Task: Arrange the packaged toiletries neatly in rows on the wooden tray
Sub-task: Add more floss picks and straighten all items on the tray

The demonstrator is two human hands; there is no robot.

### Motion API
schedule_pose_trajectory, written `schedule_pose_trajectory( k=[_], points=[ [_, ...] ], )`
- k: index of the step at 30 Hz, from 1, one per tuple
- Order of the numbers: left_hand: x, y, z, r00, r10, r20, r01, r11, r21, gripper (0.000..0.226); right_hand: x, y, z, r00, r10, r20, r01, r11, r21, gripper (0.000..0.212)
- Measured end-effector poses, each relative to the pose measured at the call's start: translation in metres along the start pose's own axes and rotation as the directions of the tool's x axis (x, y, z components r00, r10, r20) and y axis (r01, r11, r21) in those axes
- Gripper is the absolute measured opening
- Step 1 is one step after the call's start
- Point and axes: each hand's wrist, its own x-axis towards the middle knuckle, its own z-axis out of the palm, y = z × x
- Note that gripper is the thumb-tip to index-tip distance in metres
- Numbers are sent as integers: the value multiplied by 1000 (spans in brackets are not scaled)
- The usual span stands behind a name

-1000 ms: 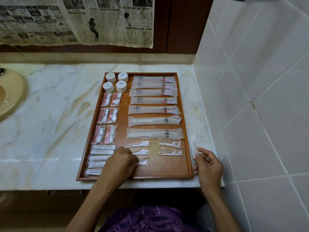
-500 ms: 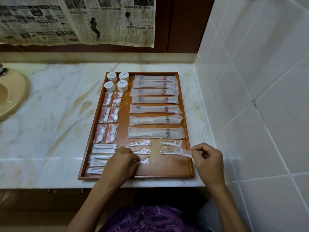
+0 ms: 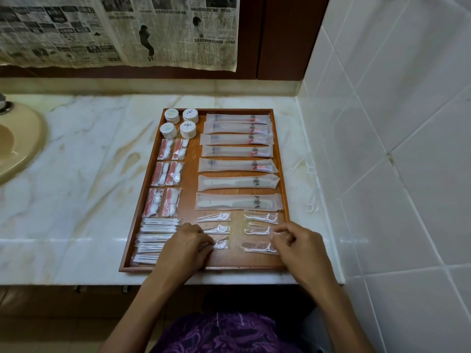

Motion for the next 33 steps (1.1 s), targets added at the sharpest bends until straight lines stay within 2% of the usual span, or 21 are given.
schedule_pose_trajectory(
  k=[2,5,8,10,24,33],
  points=[
    [0,0,0,1000,2,2,-2,1000,7,11,5,10,-6,996,-67,-54,59,990,-128,8],
    [0,1,0,1000,4,1,-4,1000,11,10,12,20,-8,994,-97,45,105,960,-259,9],
    [1,2,0,1000,8,-7,-8,1000,17,9,12,22,4,987,-142,80,163,896,-414,10],
    [1,3,0,1000,9,-11,-9,1000,15,9,9,24,15,984,-124,129,170,875,-453,9],
    [-1,2,1,1000,16,-25,-16,1000,1,10,8,35,24,983,-130,132,168,922,-349,6],
    [-2,3,2,999,0,-38,0,1000,-11,11,2,44,31,985,-165,47,167,985,-53,10]
  ],
)
